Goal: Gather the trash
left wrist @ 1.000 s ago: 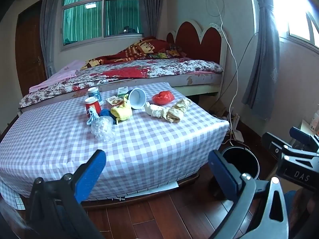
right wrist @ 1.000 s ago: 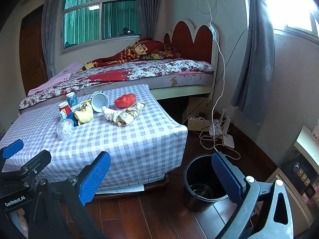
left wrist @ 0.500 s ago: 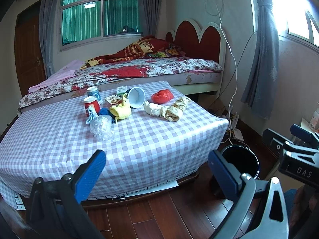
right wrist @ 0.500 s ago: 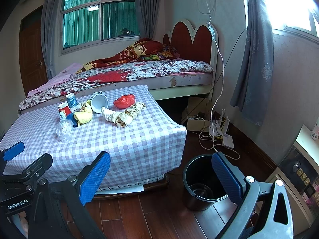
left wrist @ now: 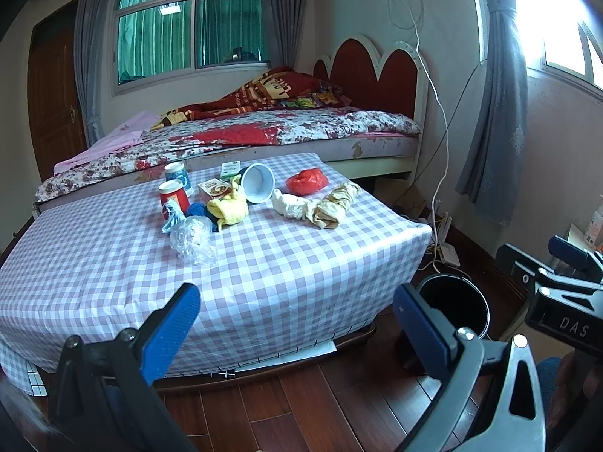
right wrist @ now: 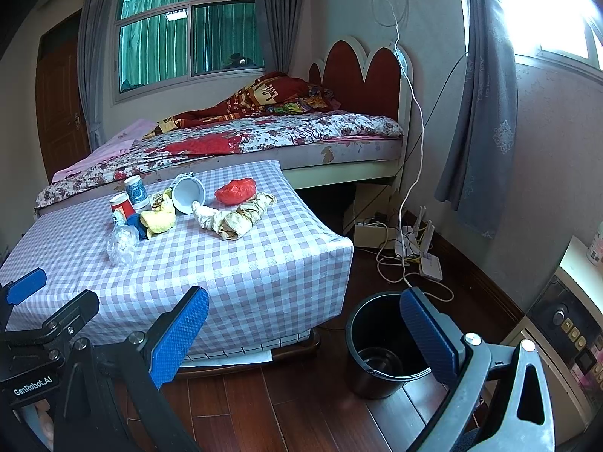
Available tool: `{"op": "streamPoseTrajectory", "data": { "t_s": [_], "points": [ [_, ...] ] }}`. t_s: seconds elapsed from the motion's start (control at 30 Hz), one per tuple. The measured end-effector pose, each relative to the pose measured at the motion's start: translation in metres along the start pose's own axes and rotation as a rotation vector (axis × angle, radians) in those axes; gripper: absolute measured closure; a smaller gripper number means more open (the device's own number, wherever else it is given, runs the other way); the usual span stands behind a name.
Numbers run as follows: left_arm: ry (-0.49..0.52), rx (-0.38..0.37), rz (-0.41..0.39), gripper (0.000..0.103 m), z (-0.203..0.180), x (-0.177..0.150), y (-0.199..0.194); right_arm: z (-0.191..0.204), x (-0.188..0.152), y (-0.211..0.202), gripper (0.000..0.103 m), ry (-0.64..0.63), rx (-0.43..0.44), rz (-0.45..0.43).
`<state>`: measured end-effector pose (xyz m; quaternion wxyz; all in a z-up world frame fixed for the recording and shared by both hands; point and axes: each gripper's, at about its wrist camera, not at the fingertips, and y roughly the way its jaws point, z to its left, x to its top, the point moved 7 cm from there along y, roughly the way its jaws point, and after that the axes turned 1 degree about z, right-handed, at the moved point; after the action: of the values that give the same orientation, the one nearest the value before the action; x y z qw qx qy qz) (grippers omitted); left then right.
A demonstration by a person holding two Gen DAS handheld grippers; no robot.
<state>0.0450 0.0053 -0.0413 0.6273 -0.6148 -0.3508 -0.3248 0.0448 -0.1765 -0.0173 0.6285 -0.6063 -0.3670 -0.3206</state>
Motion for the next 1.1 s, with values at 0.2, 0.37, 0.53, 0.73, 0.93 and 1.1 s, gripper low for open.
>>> {"op": "streamPoseTrajectory", "data": {
  "t_s": [0.2, 0.37, 0.53, 0.73, 0.93, 1.1],
  "points": [
    [-0.001, 0.0, 0.0, 0.001, 0.0003, -0.0011, -0.0001, -0.0001, 0.0, 0.0, 0.001, 0.0, 0.002, 0.0],
    [-0.003, -0.002, -0.001, 0.001, 0.001, -0.0014, 0.0, -0.0001, -0.0001, -0.0002, 0.001, 0.001, 0.002, 0.0],
    [-0.003, -0.002, 0.0, 0.001, 0.0014, -0.0012, 0.0, -0.0001, 0.0002, -0.0002, 0.001, 0.001, 0.001, -0.001],
    [-0.003, -0.001, -0.001, 0.001, 0.0012, -0.0012, 0.0001, 0.0, -0.0003, 0.0003, 0.001, 0.0, 0.001, 0.001],
    [-0.004, -0.002, -0.002, 0.001, 0.0011, -0.0014, -0.0001, -0.0001, -0.0004, -0.0005, 0.001, 0.0, 0.001, -0.001],
    [-0.005, -0.004, 0.0, 0.001, 0.0005, -0.0022, 0.0005, 0.0, -0.0006, 0.0003, 0.001, 0.0, 0.0, 0.0]
  ]
}}
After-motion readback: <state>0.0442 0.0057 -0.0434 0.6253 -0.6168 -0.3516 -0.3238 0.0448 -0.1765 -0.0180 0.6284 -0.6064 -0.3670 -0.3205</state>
